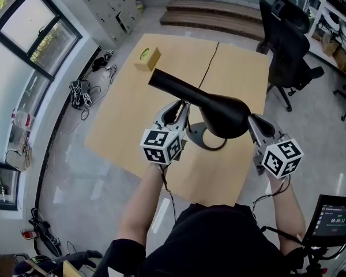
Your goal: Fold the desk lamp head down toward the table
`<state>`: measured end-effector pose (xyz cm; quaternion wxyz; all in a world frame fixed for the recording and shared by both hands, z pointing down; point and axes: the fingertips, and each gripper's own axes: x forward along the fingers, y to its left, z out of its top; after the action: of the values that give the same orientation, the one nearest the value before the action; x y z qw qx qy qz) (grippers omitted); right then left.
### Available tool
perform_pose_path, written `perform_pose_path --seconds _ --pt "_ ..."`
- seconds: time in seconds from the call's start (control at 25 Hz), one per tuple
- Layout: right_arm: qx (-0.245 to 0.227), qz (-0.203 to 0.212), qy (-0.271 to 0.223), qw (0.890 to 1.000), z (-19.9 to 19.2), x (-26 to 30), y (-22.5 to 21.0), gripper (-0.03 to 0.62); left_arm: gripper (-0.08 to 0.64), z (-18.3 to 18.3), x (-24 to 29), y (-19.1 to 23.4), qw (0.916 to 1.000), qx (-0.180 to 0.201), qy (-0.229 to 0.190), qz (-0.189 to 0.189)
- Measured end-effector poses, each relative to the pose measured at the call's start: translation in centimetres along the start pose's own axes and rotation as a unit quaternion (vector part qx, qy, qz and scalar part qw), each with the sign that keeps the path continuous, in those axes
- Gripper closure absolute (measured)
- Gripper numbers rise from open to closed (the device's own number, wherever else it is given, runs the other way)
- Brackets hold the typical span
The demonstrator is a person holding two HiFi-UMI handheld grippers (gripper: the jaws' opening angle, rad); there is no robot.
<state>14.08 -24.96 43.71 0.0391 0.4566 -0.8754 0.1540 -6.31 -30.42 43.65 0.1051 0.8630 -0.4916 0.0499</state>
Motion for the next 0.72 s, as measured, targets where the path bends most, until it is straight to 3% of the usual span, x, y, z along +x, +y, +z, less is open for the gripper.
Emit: perform_pose_path --seconds 0.2,0.72 --pt "0.003 0.001 0.001 1.000 0.0 0.0 0.1 0.554 0.489 0.1 0.1 -0.2 1.0000 -0.001 0.000 -0.001" --pt "0.012 0.005 0.010 1.000 -1.2 0.7 0.3 0.554 0.491 -0.3 0.1 -0.2 1.0000 0.001 0.006 -0.001"
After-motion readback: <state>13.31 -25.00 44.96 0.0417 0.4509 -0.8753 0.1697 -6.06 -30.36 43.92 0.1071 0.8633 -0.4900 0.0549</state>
